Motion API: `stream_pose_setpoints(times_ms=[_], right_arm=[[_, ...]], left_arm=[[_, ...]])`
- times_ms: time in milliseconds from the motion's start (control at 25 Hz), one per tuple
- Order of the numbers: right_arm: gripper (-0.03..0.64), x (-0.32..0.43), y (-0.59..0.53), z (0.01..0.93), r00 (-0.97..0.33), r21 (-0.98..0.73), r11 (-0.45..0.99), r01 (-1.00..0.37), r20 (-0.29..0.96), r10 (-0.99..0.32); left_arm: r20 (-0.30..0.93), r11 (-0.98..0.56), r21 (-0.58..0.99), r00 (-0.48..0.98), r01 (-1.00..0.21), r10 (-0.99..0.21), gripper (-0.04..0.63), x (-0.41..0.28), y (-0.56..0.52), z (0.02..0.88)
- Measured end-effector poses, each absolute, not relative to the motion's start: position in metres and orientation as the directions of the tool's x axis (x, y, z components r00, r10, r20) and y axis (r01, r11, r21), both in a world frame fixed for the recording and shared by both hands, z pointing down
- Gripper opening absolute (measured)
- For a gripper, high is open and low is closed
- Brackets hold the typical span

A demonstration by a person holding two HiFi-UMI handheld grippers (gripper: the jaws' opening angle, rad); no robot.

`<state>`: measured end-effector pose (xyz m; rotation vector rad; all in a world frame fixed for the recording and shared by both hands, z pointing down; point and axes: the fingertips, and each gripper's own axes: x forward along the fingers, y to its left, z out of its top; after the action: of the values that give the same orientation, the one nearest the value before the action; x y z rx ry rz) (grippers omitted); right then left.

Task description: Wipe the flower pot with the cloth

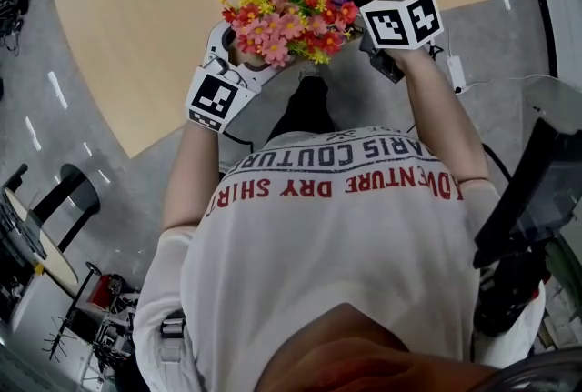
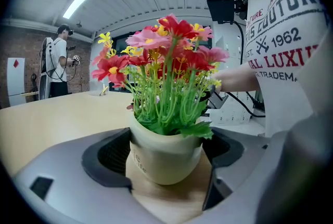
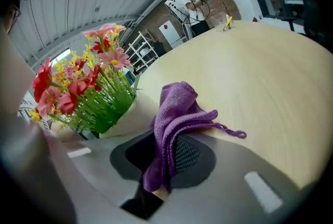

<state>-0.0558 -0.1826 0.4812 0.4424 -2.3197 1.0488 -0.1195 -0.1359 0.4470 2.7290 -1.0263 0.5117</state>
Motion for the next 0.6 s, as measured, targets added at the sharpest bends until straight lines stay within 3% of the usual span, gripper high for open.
stream_pose_setpoints(times_ms=[160,320,600], right_arm=[[0.048,-0.053,-0.184,0.486,-0.789,-0.579,0.641,-0.505,0.611,-0.07],[0.049,-0.041,-0.184,0.478,-0.795,-0.568,0.622,-0.539,0.587,-0.153],[0.049,-0.014,-0.167,0.456,-0.816,-0.57,0.601,-0.56,0.503,-0.284]], left_arm=[[0.393,-0.753,0.041,0.704,-0.657,-0.592,0.434,-0.119,-0.138,0.452],[0.398,-0.736,0.063,0.693,-0.674,-0.601,0.434,-0.119,-0.137,0.449],[0.406,-0.601,0.048,0.565,-0.798,-0.718,0.435,-0.128,-0.127,0.448]])
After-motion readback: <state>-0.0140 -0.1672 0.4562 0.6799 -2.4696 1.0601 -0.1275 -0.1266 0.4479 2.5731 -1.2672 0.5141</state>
